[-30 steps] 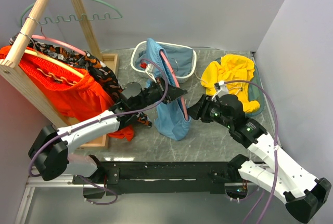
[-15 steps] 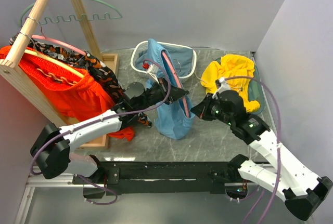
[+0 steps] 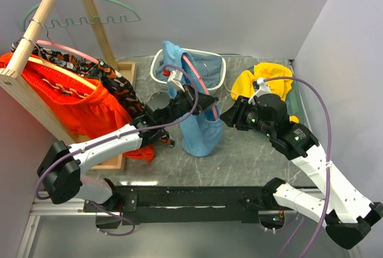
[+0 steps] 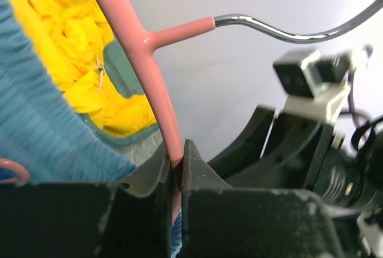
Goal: Place the shorts on the hanger
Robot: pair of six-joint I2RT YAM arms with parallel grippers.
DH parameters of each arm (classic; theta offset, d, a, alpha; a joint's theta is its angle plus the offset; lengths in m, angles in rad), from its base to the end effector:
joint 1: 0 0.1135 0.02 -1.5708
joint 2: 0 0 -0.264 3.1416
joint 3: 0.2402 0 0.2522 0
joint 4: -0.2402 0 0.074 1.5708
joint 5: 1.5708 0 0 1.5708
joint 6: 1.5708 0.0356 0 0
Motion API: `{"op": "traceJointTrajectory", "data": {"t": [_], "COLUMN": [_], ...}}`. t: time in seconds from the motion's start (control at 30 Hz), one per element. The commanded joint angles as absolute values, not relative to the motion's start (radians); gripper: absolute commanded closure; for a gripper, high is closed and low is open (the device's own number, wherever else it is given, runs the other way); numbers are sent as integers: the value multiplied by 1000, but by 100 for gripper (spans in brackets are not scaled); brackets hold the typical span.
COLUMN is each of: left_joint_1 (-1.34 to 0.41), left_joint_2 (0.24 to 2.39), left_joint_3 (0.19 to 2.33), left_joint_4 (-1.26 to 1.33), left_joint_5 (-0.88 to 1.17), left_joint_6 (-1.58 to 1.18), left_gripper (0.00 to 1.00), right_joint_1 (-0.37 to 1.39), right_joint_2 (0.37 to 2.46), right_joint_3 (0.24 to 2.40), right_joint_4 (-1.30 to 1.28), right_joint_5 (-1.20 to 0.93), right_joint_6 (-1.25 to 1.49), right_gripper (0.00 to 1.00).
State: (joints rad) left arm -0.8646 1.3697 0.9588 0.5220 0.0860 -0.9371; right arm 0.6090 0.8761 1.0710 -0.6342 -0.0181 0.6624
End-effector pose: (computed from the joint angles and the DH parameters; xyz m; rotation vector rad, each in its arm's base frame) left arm 0.2083 -0.2489 0.3415 0.0196 1.6564 -1.4939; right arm 0.1464 0.1029 0.3760 0.0442 2.1089 0.8106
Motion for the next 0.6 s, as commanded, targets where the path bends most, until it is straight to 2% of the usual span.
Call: {"op": "traceJointTrajectory", "data": {"t": [0.0,0.2,0.4,0.57], "left_joint_1": [-865,-867,-870,-874], "left_joint_2": [1324,1330,1361,1373], "left_joint_3": [1083,1161,1268,1330], "left_joint_4": [508,399,325,281], "left_joint_5": [-52,-153,-192,-216], "left_joint_6": [-979,-1049,-1094,-1111], "left_gripper": [99,99,99,99], "right_joint_1": [612,629,678,816], "right_joint_2": [844,743,739,799], "right_joint_3": [1111,1089,1016,1037], "right_joint_4": [-612,-549,-439,-382], "right_joint_5": [33,40,73,204], "right_joint_6": [589,468,342,230], "right_gripper": [44,32,30,29]}}
